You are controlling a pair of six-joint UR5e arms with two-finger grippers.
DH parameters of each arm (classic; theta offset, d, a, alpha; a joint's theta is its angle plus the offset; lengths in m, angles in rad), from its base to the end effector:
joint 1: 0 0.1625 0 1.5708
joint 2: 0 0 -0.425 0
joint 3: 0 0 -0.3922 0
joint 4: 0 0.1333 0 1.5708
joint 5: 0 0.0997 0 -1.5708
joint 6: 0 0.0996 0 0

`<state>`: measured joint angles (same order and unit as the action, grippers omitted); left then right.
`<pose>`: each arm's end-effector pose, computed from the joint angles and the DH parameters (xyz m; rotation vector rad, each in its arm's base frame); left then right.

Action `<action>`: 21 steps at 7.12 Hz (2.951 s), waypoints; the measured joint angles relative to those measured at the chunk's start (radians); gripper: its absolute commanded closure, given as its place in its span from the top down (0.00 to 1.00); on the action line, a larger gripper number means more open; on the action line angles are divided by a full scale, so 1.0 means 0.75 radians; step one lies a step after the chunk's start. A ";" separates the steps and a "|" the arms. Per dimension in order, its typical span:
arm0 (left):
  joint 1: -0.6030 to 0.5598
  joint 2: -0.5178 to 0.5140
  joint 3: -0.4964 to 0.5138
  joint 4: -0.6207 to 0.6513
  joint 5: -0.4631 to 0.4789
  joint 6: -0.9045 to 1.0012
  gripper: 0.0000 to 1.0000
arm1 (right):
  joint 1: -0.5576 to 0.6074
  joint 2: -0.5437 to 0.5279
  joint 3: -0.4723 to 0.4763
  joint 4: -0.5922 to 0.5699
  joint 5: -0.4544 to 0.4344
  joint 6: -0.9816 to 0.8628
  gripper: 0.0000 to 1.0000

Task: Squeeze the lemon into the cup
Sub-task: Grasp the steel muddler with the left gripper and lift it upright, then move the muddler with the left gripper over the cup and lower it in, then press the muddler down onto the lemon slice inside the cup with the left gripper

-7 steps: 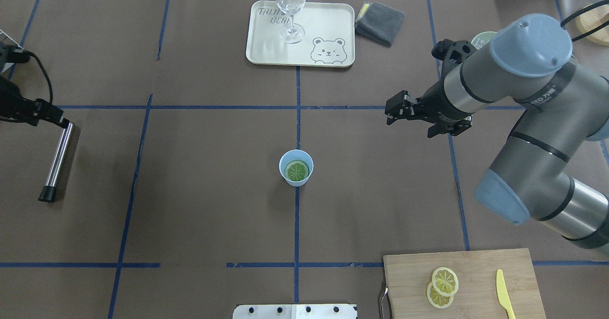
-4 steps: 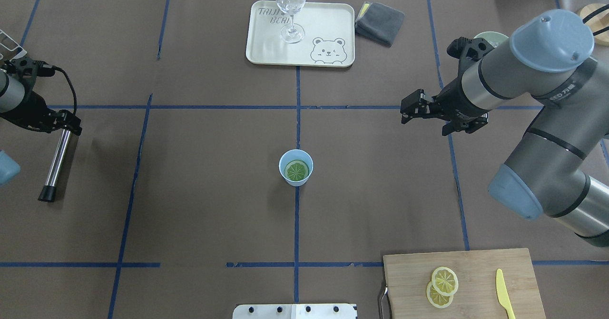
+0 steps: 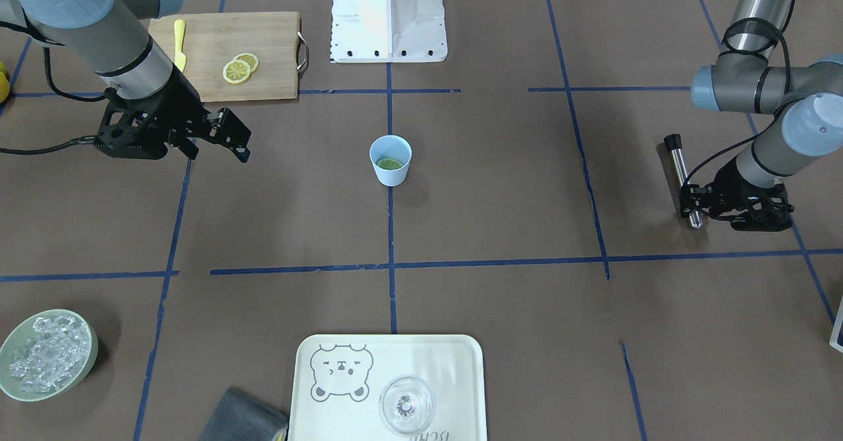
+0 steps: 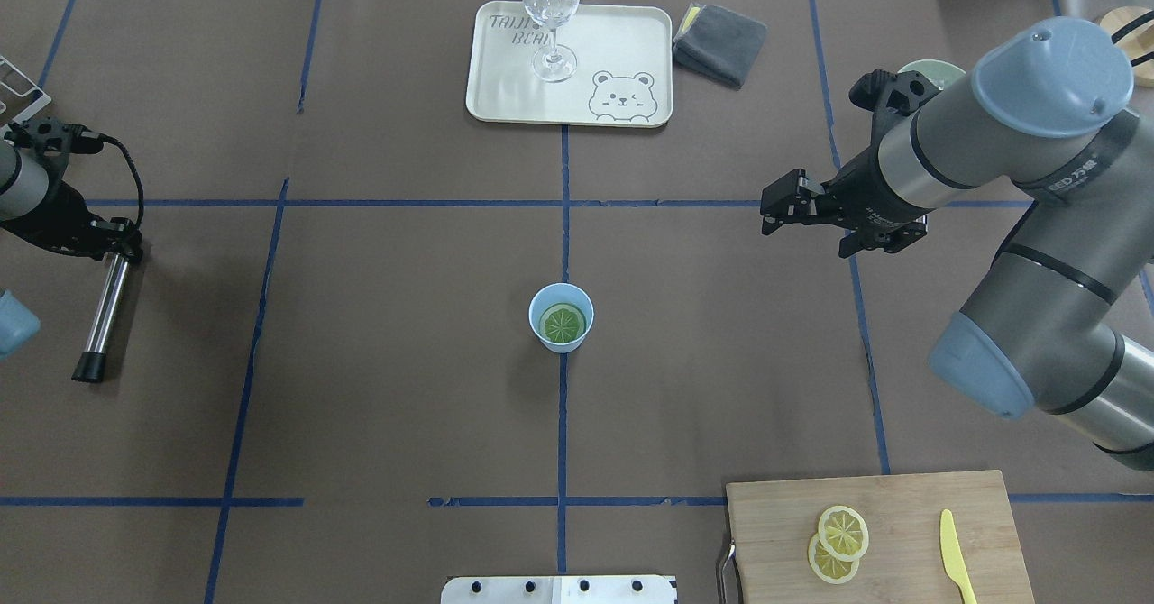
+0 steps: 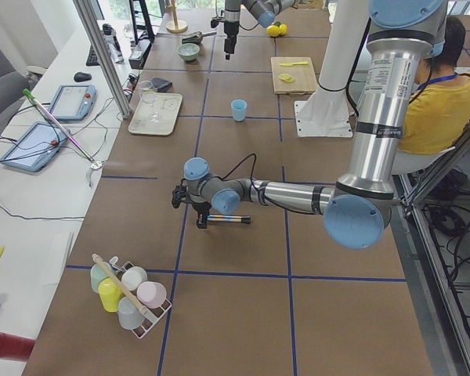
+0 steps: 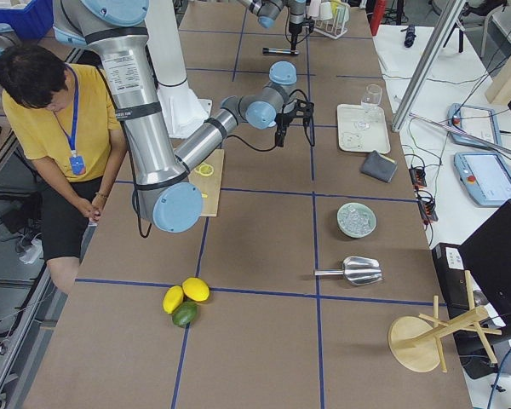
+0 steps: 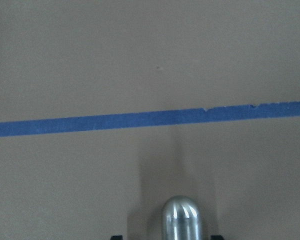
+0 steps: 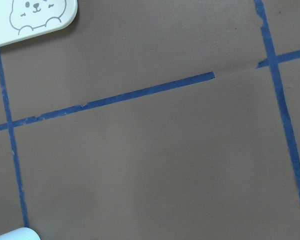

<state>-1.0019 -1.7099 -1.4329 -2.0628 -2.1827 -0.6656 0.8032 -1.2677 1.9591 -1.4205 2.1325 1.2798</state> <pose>0.2470 -0.5276 0.6075 0.0426 0.7645 0.0589 -0.3299 -0.4574 0.2999 -0.0247 -0.9739 0.2349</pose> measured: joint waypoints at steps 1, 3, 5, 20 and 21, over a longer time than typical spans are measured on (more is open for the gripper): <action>0.000 -0.001 -0.005 0.006 0.000 -0.007 0.00 | 0.000 0.000 0.008 0.000 0.002 0.000 1.00; 0.000 0.001 -0.093 0.016 0.000 -0.001 0.00 | 0.001 -0.009 0.049 -0.005 0.015 0.003 1.00; 0.017 -0.041 -0.308 0.037 -0.005 0.006 0.00 | 0.002 -0.085 0.138 -0.008 0.025 0.003 1.00; 0.990 -0.560 -0.252 -1.037 1.793 0.016 0.00 | 0.099 -0.241 0.181 0.000 0.028 -0.007 1.00; 0.999 -0.561 -0.224 -1.037 1.794 0.016 0.00 | 0.099 -0.240 0.178 0.000 0.028 -0.007 1.00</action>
<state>-0.2526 -2.1308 -1.6010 -2.8408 -0.8372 -0.6536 0.8772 -1.4478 2.0924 -1.4205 2.1537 1.2747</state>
